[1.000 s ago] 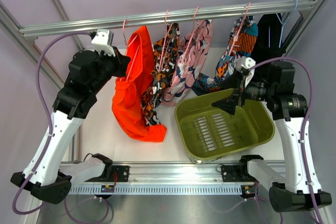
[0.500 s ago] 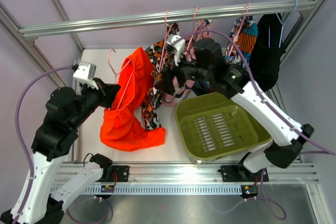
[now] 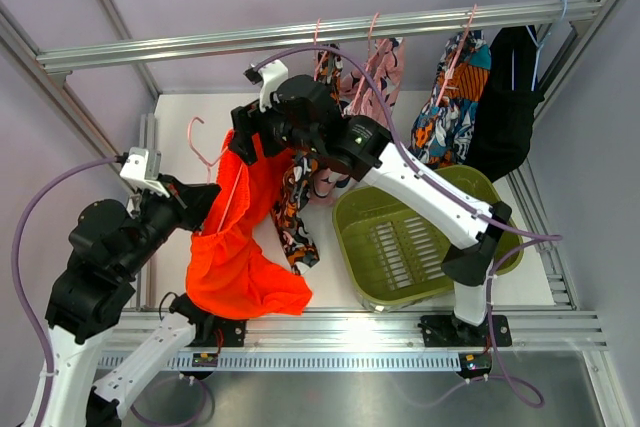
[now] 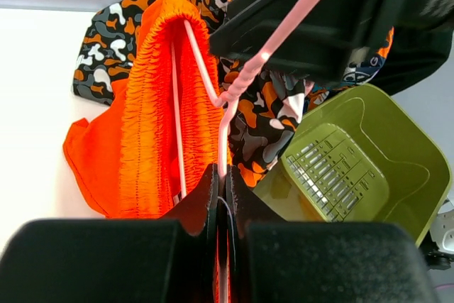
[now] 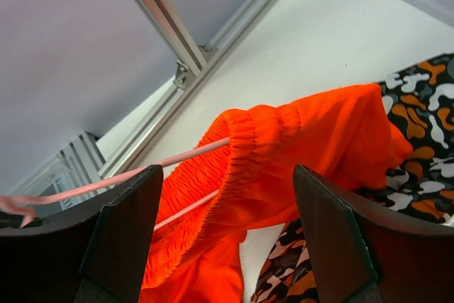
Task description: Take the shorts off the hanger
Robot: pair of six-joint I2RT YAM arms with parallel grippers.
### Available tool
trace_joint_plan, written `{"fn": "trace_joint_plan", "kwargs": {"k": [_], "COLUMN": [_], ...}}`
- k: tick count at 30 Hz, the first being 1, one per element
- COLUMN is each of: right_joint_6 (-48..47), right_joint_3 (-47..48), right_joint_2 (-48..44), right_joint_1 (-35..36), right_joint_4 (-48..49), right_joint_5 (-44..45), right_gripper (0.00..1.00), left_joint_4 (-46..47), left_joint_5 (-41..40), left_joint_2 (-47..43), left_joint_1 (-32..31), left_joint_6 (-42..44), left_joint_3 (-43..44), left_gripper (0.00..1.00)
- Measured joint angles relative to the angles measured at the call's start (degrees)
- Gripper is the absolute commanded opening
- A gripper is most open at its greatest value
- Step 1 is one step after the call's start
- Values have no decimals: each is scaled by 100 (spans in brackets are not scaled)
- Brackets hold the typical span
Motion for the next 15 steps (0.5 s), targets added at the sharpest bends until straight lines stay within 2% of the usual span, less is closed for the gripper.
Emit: {"fn": "trace_joint_plan", "kwargs": {"k": [5,9,15], "right_joint_6": [-28,-57,-44], "right_joint_3": [-9,-101,-203], "right_joint_2": [70,70,103], "right_joint_1": [140,155,155], "right_joint_4": [-79,-28,-33], "right_joint_5": [387,479,487], "right_gripper": [76,66,59], "left_joint_4": [-63,-70,-70], "left_joint_5": [-61,-85,-85], "left_joint_2": [-44,-96,-107], "left_joint_1": [0,0,0], "left_joint_6": [-68,-116,-125], "left_joint_3": [0,0,0], "left_gripper": [0,0,0]}}
